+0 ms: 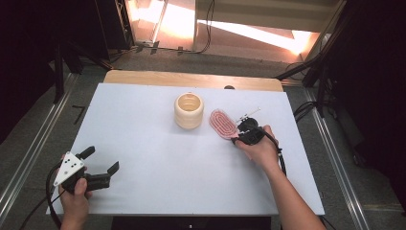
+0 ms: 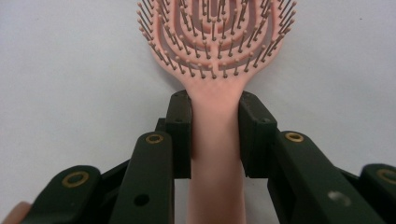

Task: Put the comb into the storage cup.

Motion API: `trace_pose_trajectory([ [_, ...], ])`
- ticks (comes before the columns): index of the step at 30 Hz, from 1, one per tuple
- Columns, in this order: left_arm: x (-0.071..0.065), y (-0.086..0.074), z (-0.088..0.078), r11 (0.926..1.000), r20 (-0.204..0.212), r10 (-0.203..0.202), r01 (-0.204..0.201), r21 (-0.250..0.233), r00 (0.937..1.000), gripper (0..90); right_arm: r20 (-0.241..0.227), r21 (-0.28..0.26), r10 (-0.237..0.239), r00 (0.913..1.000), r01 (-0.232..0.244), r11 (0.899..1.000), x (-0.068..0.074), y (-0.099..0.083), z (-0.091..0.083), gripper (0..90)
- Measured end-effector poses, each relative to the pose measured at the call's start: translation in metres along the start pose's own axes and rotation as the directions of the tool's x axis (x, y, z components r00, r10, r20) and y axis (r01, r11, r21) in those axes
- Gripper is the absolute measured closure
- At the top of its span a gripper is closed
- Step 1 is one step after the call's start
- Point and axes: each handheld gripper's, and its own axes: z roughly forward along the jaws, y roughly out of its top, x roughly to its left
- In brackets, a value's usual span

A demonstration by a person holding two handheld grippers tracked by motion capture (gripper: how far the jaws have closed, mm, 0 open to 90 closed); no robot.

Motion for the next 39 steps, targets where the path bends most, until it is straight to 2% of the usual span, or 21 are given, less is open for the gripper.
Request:
trace_pose_trajectory([
  [3, 0.000, 0.000, 0.000, 1.0000, 0.000, -0.001, 0.001, -0.001, 1.0000, 0.0, -0.004, -0.018, 0.001, 1.0000, -0.001, 1.000, -0.001, -0.002, 0.000, 67.7],
  [11, -0.001, 0.001, 0.000, 1.0000, -0.005, 0.009, -0.009, 0.001, 1.0000, 0.0, -0.051, -0.093, 0.028, 0.9983, -0.033, 0.995, -0.005, -0.012, -0.007, 67.9],
  [18, -0.004, 0.004, 0.002, 0.9996, -0.018, 0.028, -0.028, 0.007, 0.9994, 0.0, -0.076, -0.157, 0.008, 0.9971, -0.020, 0.987, -0.004, -0.018, -0.010, 67.9],
  [22, -0.007, 0.006, 0.005, 0.9990, -0.012, 0.043, -0.043, 0.014, 0.9990, 0.0, -0.083, -0.194, 0.018, 0.9964, -0.034, 0.980, -0.004, -0.023, -0.012, 67.9],
  [26, -0.011, 0.009, 0.009, 0.9991, 0.003, 0.041, -0.041, 0.007, 0.9991, 0.0, -0.088, -0.227, 0.014, 0.9960, -0.033, 0.973, -0.003, -0.026, -0.014, 67.9],
  [29, -0.016, 0.012, 0.013, 0.9980, -0.011, 0.062, -0.062, 0.012, 0.9980, 0.0, -0.092, -0.259, 0.006, 0.9957, -0.030, 0.965, -0.002, -0.028, -0.017, 67.9],
  [36, -0.025, 0.024, 0.021, 0.9972, 0.007, 0.074, -0.074, -0.003, 0.9972, 0.0, -0.095, -0.322, 0.005, 0.9955, -0.035, 0.946, 0.000, -0.033, -0.019, 67.8],
  [39, -0.029, 0.026, 0.029, 0.9963, 0.046, 0.083, -0.084, 0.018, 0.9955, 0.0, -0.096, -0.348, 0.001, 0.9954, -0.035, 0.937, 0.001, -0.036, -0.021, 67.9],
])
